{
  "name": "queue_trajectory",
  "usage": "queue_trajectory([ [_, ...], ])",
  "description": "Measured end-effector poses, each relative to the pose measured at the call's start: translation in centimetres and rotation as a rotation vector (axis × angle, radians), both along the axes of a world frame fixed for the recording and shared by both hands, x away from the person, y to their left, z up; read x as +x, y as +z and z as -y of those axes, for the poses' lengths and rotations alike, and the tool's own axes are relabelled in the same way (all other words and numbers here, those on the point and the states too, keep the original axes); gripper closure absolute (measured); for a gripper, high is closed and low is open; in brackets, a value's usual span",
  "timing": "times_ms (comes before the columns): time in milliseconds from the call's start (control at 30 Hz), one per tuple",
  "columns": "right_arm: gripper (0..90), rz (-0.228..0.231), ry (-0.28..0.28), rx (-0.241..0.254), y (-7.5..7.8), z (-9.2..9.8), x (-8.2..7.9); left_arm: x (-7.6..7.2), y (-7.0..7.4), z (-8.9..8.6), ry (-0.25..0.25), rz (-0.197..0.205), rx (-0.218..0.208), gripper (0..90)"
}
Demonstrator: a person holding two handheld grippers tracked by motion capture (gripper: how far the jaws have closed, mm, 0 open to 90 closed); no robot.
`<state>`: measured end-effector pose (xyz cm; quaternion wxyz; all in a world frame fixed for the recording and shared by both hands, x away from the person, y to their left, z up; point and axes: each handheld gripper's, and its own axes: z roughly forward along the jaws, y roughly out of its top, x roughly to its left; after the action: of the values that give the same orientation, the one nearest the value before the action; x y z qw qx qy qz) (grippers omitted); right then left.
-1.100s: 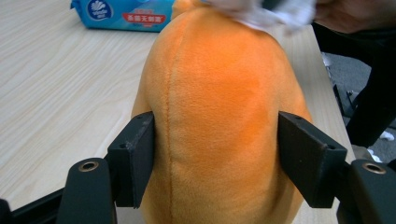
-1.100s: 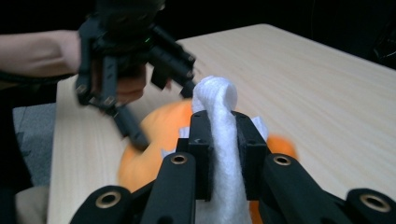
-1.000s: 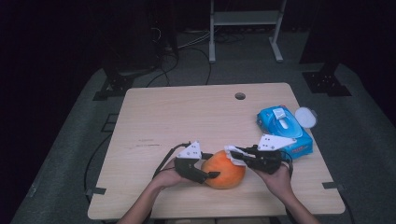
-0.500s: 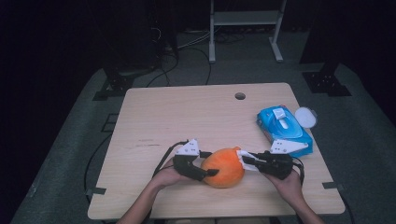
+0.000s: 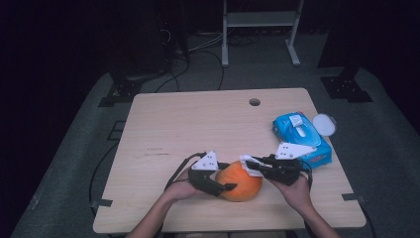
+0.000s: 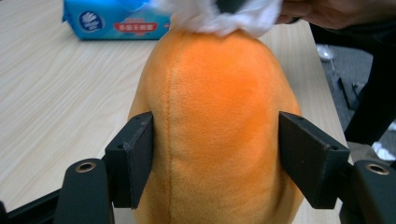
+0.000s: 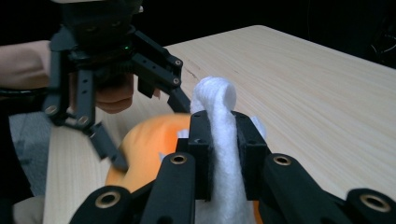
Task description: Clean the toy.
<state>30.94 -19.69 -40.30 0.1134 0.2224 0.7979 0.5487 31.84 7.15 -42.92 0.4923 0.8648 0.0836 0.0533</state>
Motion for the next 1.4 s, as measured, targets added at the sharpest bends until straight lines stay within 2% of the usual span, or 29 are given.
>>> queue_trajectory([
  [100,78.8,0.010,-0.004,-0.022,0.2,-0.6,0.4,-0.5,0.2,0.4,-0.007,0.024,0.015,30.0],
  [167,78.8,0.004,-0.014,-0.027,0.1,-0.4,0.6,-0.5,0.2,0.3,-0.007,0.018,0.011,29.9],
  [367,78.7,-0.019,-0.063,-0.022,-0.6,1.8,0.8,-0.3,0.2,0.3,-0.016,-0.006,-0.019,29.6],
  [467,78.8,-0.026,-0.075,-0.012,-1.0,2.6,0.5,-0.1,0.4,0.3,-0.019,-0.040,-0.058,24.5],
  [567,78.8,-0.023,-0.074,-0.005,-1.2,3.1,0.2,0.4,0.6,0.2,0.025,-0.069,-0.063,12.6],
  [633,78.8,-0.027,-0.077,-0.004,-1.3,3.4,0.1,0.8,0.4,-0.1,0.043,-0.109,-0.085,10.8],
  [667,78.8,-0.026,-0.077,-0.003,-1.3,3.6,0.0,0.8,0.3,-0.1,0.041,-0.122,-0.083,10.8],
  [733,78.8,-0.033,-0.075,0.001,-1.3,3.7,0.0,0.8,-0.1,0.2,0.008,-0.144,-0.080,14.3],
  [767,78.7,-0.033,-0.072,0.001,-1.3,3.7,0.0,0.6,-0.2,0.3,-0.004,-0.137,-0.073,17.3],
  [867,78.8,-0.026,-0.062,0.000,-1.0,3.2,-0.3,0.4,-0.1,0.5,0.001,-0.132,-0.057,23.3],
  [1000,78.9,-0.006,-0.020,0.005,-0.2,1.7,-0.9,0.0,0.1,0.8,0.007,-0.119,-0.041,24.1],
  [1200,78.7,0.019,0.076,-0.016,0.6,-1.9,-1.8,-0.7,0.6,1.5,0.008,-0.083,-0.016,25.0],
  [1300,78.8,0.019,0.074,-0.043,0.6,-2.2,-1.5,-0.7,0.5,1.4,0.009,-0.083,-0.017,25.2],
  [1400,78.9,0.004,0.044,-0.047,0.5,-1.2,-1.0,-0.6,0.4,1.2,-0.004,-0.079,-0.019,25.3],
])
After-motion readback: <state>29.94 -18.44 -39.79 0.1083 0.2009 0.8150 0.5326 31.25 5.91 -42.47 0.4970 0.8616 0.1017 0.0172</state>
